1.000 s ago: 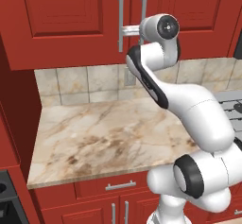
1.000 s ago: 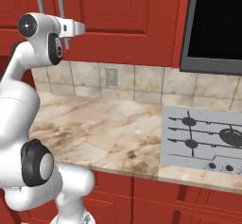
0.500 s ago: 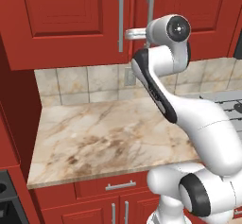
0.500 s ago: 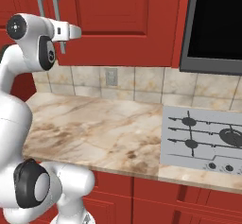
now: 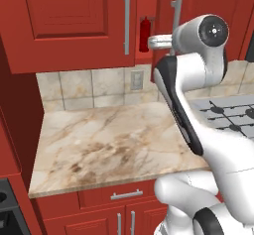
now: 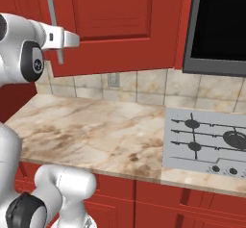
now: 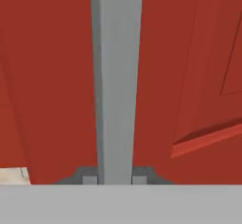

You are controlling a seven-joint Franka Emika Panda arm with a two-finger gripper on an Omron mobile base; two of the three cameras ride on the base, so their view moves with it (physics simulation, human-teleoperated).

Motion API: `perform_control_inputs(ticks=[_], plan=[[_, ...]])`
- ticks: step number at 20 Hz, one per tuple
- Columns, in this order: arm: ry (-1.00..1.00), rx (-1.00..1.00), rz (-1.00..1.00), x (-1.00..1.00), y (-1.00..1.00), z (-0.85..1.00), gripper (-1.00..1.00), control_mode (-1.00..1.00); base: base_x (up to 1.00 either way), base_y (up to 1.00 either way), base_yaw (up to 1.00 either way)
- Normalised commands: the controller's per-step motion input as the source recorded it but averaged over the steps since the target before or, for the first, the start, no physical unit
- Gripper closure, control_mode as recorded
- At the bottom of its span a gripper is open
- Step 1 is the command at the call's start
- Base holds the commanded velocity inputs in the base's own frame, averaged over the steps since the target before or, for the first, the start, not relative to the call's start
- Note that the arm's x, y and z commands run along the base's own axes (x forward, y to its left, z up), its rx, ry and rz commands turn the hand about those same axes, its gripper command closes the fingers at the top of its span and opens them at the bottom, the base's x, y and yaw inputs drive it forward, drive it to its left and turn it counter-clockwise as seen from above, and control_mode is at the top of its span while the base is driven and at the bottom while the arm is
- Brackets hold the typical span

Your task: The dining table condiment station is running low on ketchup. Refill the condiment station by opening the cabinet and taking the ketchup from the cabinet and placing it on the dining table.

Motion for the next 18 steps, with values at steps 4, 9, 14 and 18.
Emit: perform_control_inputs(ticks=[4,9,14,18], plan=[[0.07,0.00,-0.12,-1.00,-0.40,0.27,1.00,-1.00,0.00,0.00,0.00],[0.02,0.00,-0.09,-1.00,-0.41,0.18,1.00,-1.00,0.00,0.00,0.00],[0.01,0.00,-0.06,-0.67,-0.18,0.16,-1.00,-1.00,0.00,0.00,0.00],[0.00,0.00,0.00,-0.49,-0.01,0.20,-1.00,-1.00,0.00,0.00,0.00]])
